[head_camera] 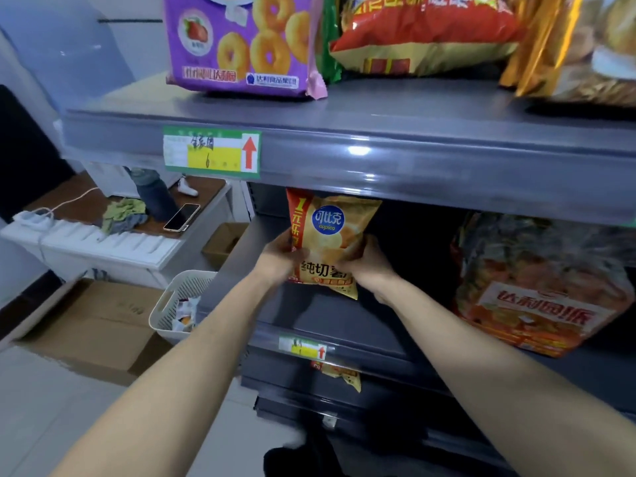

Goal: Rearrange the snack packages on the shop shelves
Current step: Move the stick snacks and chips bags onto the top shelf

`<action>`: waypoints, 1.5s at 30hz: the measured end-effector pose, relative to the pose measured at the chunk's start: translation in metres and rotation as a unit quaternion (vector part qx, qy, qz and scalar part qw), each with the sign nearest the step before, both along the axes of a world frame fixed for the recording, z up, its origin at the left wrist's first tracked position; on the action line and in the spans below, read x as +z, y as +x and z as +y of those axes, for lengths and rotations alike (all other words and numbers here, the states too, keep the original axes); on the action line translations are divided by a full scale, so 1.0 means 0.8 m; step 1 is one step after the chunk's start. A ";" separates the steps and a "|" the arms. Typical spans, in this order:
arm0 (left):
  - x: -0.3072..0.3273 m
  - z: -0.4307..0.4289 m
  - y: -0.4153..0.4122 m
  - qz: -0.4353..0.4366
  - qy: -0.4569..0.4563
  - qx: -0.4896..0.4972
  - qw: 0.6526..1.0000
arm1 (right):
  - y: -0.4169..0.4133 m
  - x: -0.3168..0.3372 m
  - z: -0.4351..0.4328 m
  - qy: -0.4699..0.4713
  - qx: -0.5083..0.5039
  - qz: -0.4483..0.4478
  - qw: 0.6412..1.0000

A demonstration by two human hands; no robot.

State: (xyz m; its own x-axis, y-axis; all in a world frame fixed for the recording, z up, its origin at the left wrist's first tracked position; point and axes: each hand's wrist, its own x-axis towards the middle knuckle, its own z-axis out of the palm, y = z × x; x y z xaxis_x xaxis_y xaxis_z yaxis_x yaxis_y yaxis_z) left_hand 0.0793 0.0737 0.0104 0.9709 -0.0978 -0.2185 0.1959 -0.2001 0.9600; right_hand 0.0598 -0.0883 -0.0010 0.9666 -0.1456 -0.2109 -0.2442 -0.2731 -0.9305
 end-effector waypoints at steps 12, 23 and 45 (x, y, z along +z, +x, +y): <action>-0.049 0.027 0.127 -0.021 -0.013 -0.056 0.998 | 0.090 -0.032 0.050 0.012 -0.111 -0.022 0.994; -0.037 0.017 0.166 -0.040 0.053 -0.054 0.996 | 0.097 -0.018 0.054 0.022 -0.110 0.013 0.994; 0.060 -0.018 -0.083 -0.146 0.092 -0.026 0.985 | -0.115 0.073 0.029 -0.050 -0.080 -0.154 0.984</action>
